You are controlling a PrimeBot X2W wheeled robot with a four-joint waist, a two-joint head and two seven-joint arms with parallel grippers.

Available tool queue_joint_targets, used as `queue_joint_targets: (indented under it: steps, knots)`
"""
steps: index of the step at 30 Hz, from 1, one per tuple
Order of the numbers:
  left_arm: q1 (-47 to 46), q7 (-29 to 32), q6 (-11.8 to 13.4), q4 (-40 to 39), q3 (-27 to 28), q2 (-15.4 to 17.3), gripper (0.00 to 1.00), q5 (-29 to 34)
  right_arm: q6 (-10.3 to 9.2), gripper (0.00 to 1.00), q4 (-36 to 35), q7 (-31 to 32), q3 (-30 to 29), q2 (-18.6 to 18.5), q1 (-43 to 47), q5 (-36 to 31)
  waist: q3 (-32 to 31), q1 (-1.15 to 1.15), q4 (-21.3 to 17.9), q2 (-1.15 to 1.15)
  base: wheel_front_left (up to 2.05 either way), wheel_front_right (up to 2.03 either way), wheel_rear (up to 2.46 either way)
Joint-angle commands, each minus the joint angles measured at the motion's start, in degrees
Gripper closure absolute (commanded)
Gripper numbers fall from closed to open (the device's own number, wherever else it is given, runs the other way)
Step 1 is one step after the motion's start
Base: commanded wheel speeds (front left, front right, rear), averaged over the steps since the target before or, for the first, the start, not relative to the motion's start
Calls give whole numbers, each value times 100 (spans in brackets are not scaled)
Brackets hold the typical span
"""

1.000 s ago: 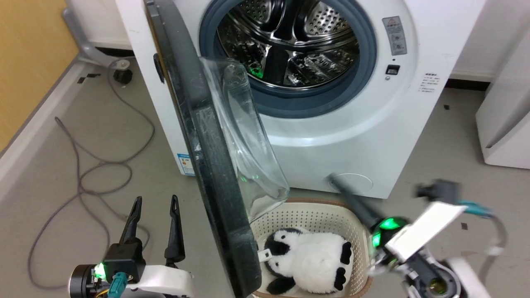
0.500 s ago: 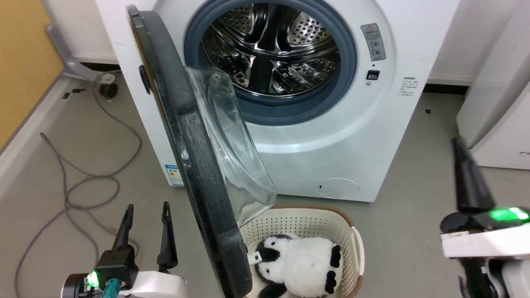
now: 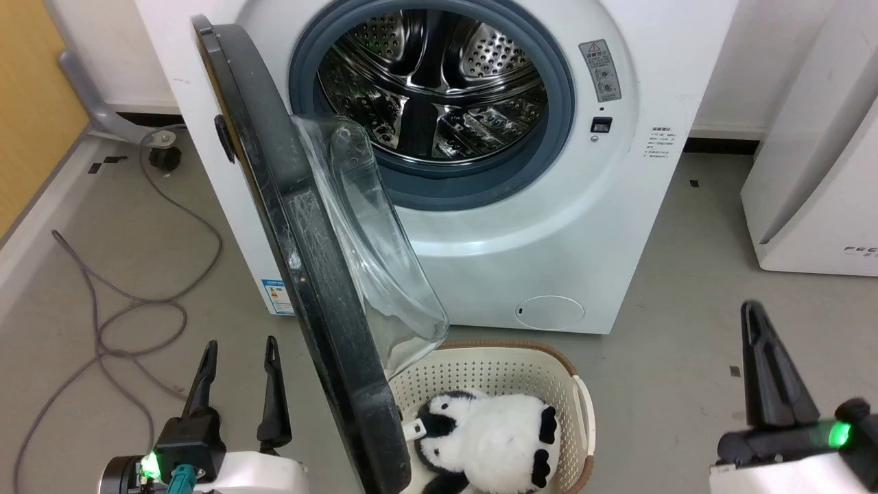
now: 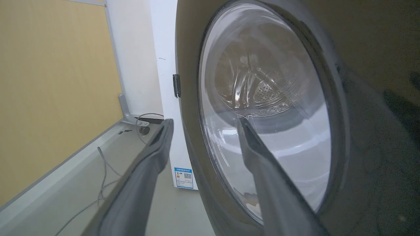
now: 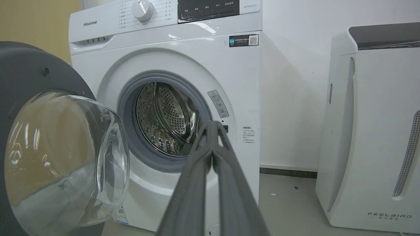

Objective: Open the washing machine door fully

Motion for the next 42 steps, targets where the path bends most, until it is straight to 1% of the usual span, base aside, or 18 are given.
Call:
queue_joint_targets:
  steps: [1,3,5,6,7,11,16,20,21,22,27,32,34,35,36,42]
  knots:
    - [57,-25,5,-37,15,4,0,-2,5,100,77,-24,-38,65,188,-37,-12,0,-7,0,0,0,0]
    - [68,-25,3,-41,12,4,0,-2,5,100,208,-24,-71,98,302,-137,-16,0,-15,0,0,0,0]
    - [76,-25,0,-40,12,4,0,0,5,100,428,-24,-201,129,362,85,-24,0,-23,0,0,0,0]
    - [80,-25,-5,-36,11,4,0,2,5,84,557,-24,-249,136,389,166,-29,0,-23,0,0,0,0]
    - [83,-25,-9,-29,11,4,0,6,5,0,706,-24,-250,140,416,204,-36,0,-24,0,0,0,0]
    - [84,-25,-19,-11,12,4,0,21,5,0,917,-24,-267,143,389,26,-44,0,-17,0,0,0,0]
    - [73,-25,-28,9,39,4,0,32,5,0,988,-25,-277,144,361,-4,-52,0,1,0,0,0,0]
    - [50,-25,23,-26,117,4,0,-2,5,0,999,-25,-238,145,362,-95,-55,0,25,0,0,0,0]
    - [31,-25,62,-86,170,4,66,-18,5,0,997,-25,-230,145,365,-108,-57,0,31,0,0,0,0]
    - [36,-25,51,-114,195,4,100,-25,5,0,992,-25,-219,145,371,-126,-59,0,36,0,0,0,0]
    - [-65,-25,56,-568,453,23,100,43,5,0,964,-25,-204,145,419,-164,-71,0,70,0,0,0,0]
    - [-290,-25,-22,-1509,569,41,100,127,5,0,932,-25,-175,145,449,-160,-86,0,106,0,0,0,0]
    - [-358,-25,-76,-1887,512,39,100,170,5,0,921,-25,-160,145,454,-173,-94,0,121,0,0,0,0]
    - [-358,-25,-76,-1887,512,39,100,170,5,0,921,-25,-160,145,454,-173,-94,0,121,0,0,0,0]
    - [-384,-25,-110,-2054,454,38,100,191,5,0,919,-25,-155,145,456,-178,-98,0,128,0,0,0,0]
    - [-553,-25,-315,-2785,-135,22,100,206,5,0,907,-25,-127,145,457,-199,-118,0,159,0,0,0,0]
